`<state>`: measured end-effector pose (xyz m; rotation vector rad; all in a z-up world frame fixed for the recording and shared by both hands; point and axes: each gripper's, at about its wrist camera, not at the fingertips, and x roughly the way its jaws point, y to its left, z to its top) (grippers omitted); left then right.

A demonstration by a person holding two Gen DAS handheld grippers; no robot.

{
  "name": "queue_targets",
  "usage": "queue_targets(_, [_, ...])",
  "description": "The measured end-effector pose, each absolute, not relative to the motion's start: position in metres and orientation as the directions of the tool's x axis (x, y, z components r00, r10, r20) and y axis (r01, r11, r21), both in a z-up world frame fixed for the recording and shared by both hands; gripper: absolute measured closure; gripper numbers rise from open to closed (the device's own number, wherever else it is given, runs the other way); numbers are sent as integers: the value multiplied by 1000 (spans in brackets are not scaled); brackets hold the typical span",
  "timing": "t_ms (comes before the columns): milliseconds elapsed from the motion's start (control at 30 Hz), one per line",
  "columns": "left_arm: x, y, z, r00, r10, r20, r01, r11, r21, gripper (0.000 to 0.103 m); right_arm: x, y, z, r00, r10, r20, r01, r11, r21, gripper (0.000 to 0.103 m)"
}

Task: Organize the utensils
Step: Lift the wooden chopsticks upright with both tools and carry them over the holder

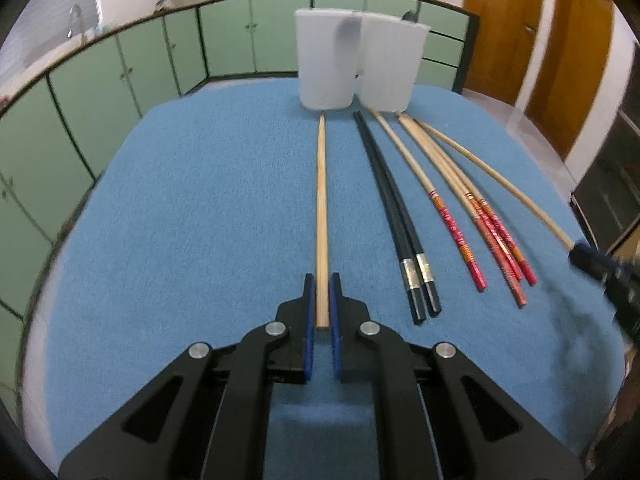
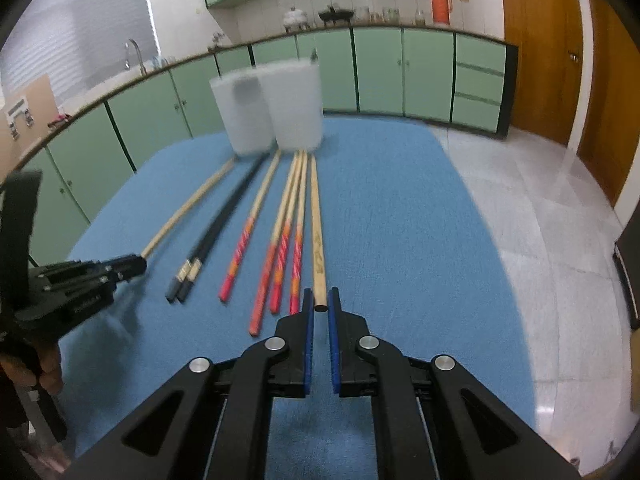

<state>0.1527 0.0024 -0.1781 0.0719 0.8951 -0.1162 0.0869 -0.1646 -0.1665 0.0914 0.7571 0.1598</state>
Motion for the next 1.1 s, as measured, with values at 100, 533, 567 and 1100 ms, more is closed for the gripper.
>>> queue_targets(100, [148,5,-154,649,-81,-756,169,985,39,97,83,-169,-144,755,178,-632,-123,984,131,96])
queue_targets(533, [148,26,-66,770,-164,-617,169,984,-51,97,87,-184,-80,839,218,-498,-144,972,184,96])
queue_targets(567, [150,26,-61,778,-167,-606,169,984,-54,97,88,-185,-77,842,220,-493,-145,972,187,96])
queue_targets(1100, [180,25,-30,833,-196,-517,178,980,-85,97,139,-187,-10,869,245,-429,-177,965,193,97])
